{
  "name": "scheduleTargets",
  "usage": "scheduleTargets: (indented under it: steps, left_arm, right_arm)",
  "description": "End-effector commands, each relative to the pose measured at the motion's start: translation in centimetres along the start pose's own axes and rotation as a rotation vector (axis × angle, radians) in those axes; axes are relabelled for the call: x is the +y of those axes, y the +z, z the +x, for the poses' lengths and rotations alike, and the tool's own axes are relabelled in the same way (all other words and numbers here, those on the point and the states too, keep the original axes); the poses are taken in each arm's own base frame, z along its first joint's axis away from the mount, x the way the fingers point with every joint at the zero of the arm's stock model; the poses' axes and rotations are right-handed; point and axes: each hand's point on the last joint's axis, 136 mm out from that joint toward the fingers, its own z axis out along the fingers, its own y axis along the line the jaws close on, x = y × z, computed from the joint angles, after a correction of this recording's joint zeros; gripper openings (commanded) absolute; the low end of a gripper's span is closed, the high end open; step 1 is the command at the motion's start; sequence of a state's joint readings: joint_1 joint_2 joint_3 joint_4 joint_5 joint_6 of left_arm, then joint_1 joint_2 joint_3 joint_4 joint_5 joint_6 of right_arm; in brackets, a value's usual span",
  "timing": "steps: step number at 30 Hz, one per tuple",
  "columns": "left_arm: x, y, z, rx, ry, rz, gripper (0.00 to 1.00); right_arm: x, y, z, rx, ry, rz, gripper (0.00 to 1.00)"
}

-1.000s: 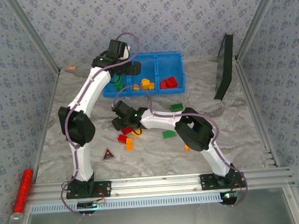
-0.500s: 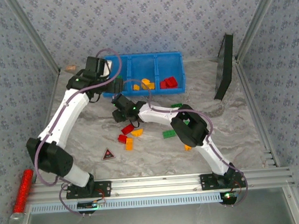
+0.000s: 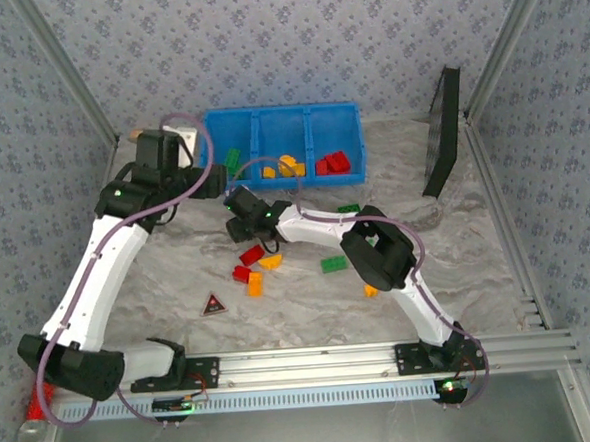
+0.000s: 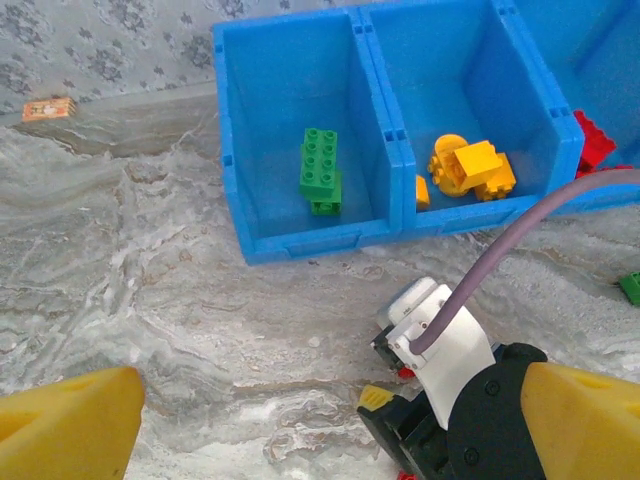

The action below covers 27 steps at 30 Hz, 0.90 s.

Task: Sort the legos into containers by color
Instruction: Pick up the lego from the center of the table.

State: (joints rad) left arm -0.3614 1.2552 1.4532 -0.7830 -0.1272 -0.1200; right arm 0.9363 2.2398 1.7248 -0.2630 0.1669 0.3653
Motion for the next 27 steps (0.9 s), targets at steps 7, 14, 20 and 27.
scheduleTargets:
  steps: [7, 14, 20, 27]
  left_arm:
    - [1.3, -2.3, -0.1, -0.058, -0.009, -0.019, 1.0]
    - [1.0, -3.0, 0.6, -0.043, 0.029, 0.006, 1.0]
    - [1.4, -3.1, 1.1, -0.022, 0.044, -0.009, 1.0]
    - [1.3, -2.9, 0.9, -0.018, 0.039, -0.007, 1.0]
  right_arm:
    - [-1.4, -2.5, -1.0, 0.0, -0.037, 0.066, 0.58]
    - [-3.1, -2.2, -1.6, -0.003, -0.004, 0.093, 0.64]
    - [-4.4, 0.2, -0.8, 0.048, 0.019, 0.077, 0.7]
    - [-4.6, 2.2, -0.3, 0.073, 0.049, 0.02, 0.7]
